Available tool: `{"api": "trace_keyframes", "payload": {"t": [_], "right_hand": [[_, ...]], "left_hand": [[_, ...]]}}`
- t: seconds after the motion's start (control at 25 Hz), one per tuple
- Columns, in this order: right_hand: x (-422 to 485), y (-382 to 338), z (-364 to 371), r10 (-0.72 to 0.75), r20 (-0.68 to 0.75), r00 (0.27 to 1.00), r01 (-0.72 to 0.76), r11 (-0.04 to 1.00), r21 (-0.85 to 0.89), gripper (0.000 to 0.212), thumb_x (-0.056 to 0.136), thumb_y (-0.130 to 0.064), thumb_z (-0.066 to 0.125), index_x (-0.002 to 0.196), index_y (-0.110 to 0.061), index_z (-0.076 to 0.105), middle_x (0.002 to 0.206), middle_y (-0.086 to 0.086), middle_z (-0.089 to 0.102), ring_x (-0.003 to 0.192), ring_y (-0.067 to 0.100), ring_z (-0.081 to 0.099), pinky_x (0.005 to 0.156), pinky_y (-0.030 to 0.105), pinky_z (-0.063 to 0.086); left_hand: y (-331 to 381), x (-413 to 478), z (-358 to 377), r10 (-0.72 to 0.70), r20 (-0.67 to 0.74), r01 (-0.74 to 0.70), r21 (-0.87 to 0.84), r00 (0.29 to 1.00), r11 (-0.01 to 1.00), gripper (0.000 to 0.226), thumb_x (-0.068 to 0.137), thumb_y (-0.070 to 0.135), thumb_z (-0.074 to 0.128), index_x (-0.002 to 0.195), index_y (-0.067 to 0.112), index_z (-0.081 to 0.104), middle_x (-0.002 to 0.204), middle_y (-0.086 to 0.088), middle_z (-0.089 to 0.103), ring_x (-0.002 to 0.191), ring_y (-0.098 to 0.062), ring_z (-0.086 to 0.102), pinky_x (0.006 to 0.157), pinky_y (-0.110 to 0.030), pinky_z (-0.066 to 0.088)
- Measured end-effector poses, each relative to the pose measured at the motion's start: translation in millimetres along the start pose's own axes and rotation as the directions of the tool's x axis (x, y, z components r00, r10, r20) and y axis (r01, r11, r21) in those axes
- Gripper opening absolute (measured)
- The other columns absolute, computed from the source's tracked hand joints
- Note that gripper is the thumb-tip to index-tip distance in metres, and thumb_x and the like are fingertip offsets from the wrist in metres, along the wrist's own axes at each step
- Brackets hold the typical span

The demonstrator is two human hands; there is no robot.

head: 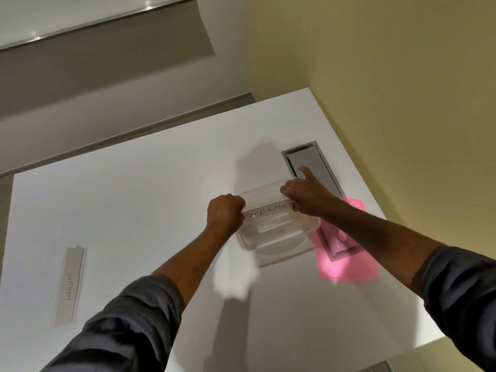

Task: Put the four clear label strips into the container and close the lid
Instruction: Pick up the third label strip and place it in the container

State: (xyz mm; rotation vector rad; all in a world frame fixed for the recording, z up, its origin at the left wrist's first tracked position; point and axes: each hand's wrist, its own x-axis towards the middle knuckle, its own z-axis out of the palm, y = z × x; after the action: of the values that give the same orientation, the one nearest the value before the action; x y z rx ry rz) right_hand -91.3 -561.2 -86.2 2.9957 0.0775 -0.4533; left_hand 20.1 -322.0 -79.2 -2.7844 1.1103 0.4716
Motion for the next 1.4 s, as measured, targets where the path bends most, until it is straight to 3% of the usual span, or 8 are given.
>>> {"api": "trace_keyframes", "payload": {"t": [0.12,0.32,0.72,0.84,0.92,1.08,1.24,1.4], "right_hand": [[1.5,-1.3,5.9,0.0,-0.008,1.0,0.0,1.0,-0.029,0.032,0.09,-0.023,0.075,0.119,-0.019,0.066,0.104,0.0,0.074,0.105,0.022,0.073,0.129,0.059,0.008],[4.2,-4.4,14.0,0.0,-0.001,1.0,0.0,1.0,-0.029,0.028,0.094,-0.018,0.07,0.121,-0.017,0.066,0.104,0.0,0.074,0.106,0.023,0.072,0.13,0.058,0.001],[7.3,-9.2,14.2,0.021,-0.016,1.0,-0.021,0.999,-0.031,0.022,0.095,-0.013,0.066,0.116,-0.018,0.067,0.102,0.0,0.075,0.104,0.023,0.071,0.129,0.06,0.006],[3.7,-9.2,13.5,0.061,-0.044,0.997,-0.061,0.998,-0.014,0.028,0.094,-0.016,0.067,0.121,-0.019,0.066,0.108,-0.001,0.074,0.108,0.022,0.071,0.129,0.059,0.01],[0.4,-10.7,12.2,0.095,-0.105,0.99,-0.091,0.995,0.043,0.028,0.091,-0.02,0.071,0.119,-0.019,0.069,0.107,0.0,0.075,0.107,0.023,0.071,0.127,0.058,0.016],[-3.7,-30.4,0.4,0.181,-0.25,0.951,-0.143,0.976,0.162,0.019,0.09,-0.032,0.077,0.106,-0.022,0.075,0.106,-0.002,0.078,0.105,0.021,0.072,0.12,0.049,0.022],[1.7,-79.1,-29.0,0.229,-0.343,0.911,-0.123,0.945,0.304,0.017,0.091,-0.034,0.077,0.104,-0.022,0.078,0.105,-0.003,0.08,0.098,0.02,0.074,0.11,0.045,0.034],[16.9,-145.4,-59.3,0.117,-0.397,0.91,0.03,0.938,0.346,0.021,0.089,-0.029,0.081,0.107,-0.018,0.079,0.107,0.001,0.081,0.096,0.022,0.076,0.102,0.044,0.048]], "left_hand": [[4.5,3.4,0.6,0.027,0.028,-0.029,0.083,0.999,0.996,0.005,0.09,0.018,0.076,0.094,0.015,0.074,0.092,-0.007,0.077,0.085,-0.035,0.074,0.066,-0.033,0.044],[7.8,8.3,4.2,0.112,0.076,-0.125,0.2,0.991,0.972,0.005,0.091,0.008,0.072,0.093,0.012,0.073,0.094,-0.009,0.077,0.085,-0.035,0.076,0.063,-0.033,0.043],[9.4,7.5,4.4,0.159,0.064,-0.169,0.22,0.985,0.961,0.013,0.091,0.003,0.068,0.095,0.011,0.077,0.097,-0.008,0.078,0.089,-0.033,0.077,0.065,-0.034,0.046],[4.0,5.4,3.8,0.154,0.02,-0.155,0.127,0.988,0.98,0.007,0.096,0.013,0.07,0.1,0.015,0.075,0.101,-0.006,0.077,0.09,-0.031,0.076,0.068,-0.036,0.054],[-1.8,-4.0,1.7,0.126,-0.11,-0.131,-0.033,0.986,0.991,0.011,0.1,0.022,0.068,0.108,0.019,0.076,0.105,-0.001,0.076,0.091,-0.03,0.075,0.072,-0.038,0.06],[-18.5,-36.3,-6.8,-0.088,-0.383,-0.071,-0.382,0.92,0.921,0.016,0.102,0.032,0.067,0.111,0.028,0.079,0.096,0.005,0.075,0.082,-0.023,0.075,0.066,-0.033,0.057],[-48.5,-67.2,-3.8,-0.244,-0.312,0.049,-0.523,0.918,0.851,0.016,0.103,0.036,0.065,0.11,0.032,0.078,0.096,0.008,0.074,0.088,-0.016,0.071,0.07,-0.029,0.052],[-90.6,-97.6,8.2,-0.31,-0.179,0.148,-0.597,0.934,0.789,0.017,0.101,0.039,0.063,0.109,0.036,0.078,0.101,0.013,0.074,0.095,-0.01,0.068,0.074,-0.028,0.047]]}}
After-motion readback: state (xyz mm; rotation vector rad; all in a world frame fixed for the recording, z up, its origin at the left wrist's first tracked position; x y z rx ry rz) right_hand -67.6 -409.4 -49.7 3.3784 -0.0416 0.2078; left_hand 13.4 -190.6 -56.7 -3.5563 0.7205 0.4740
